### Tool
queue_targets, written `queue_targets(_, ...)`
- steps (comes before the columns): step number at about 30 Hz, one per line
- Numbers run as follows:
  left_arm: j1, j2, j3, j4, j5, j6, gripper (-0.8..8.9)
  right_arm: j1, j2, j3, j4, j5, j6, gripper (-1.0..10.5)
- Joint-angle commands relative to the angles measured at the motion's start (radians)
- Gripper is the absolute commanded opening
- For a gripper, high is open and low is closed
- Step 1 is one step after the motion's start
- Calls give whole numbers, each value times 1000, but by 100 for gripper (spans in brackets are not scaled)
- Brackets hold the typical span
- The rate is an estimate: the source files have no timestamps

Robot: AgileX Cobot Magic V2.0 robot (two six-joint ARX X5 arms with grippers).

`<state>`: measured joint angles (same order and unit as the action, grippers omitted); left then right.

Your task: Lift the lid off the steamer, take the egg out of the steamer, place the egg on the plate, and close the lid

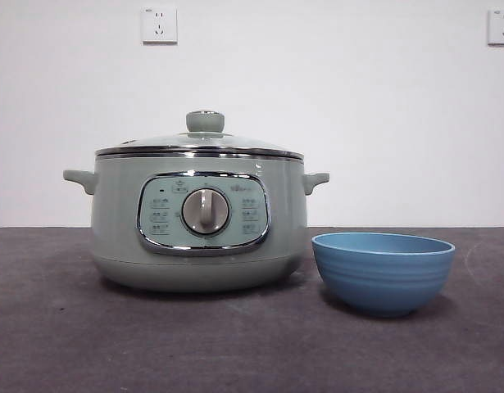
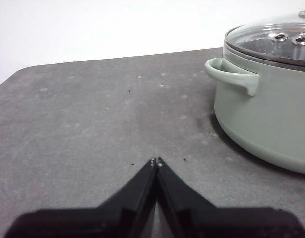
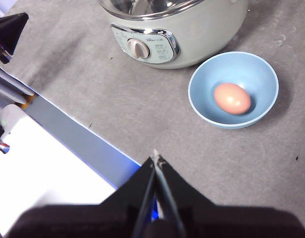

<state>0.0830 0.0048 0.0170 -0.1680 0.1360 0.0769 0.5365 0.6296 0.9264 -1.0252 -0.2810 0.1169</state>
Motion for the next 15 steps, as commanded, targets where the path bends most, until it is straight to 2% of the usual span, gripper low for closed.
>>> queue_targets(1,3,-3,-14,2,-3,-10,-3,2,-2,-7,4,-2,4,1)
queue_targets(2,3,-3,-14,2,-3,-10,-3,2,-2,-7,3,-2,2,1)
queue_targets(4,3,-3,-14,2,-3,-10,-3,-13,-16,-7,20,15,-72,1)
queue_targets(8,3,-3,-14,2,-2,-10,-3,-89,-71,-11,129,35,-102,1)
queue_targets(15,3,-3,-14,2,-3,-10,-3,-357,-219,-159,396,25,-159,1)
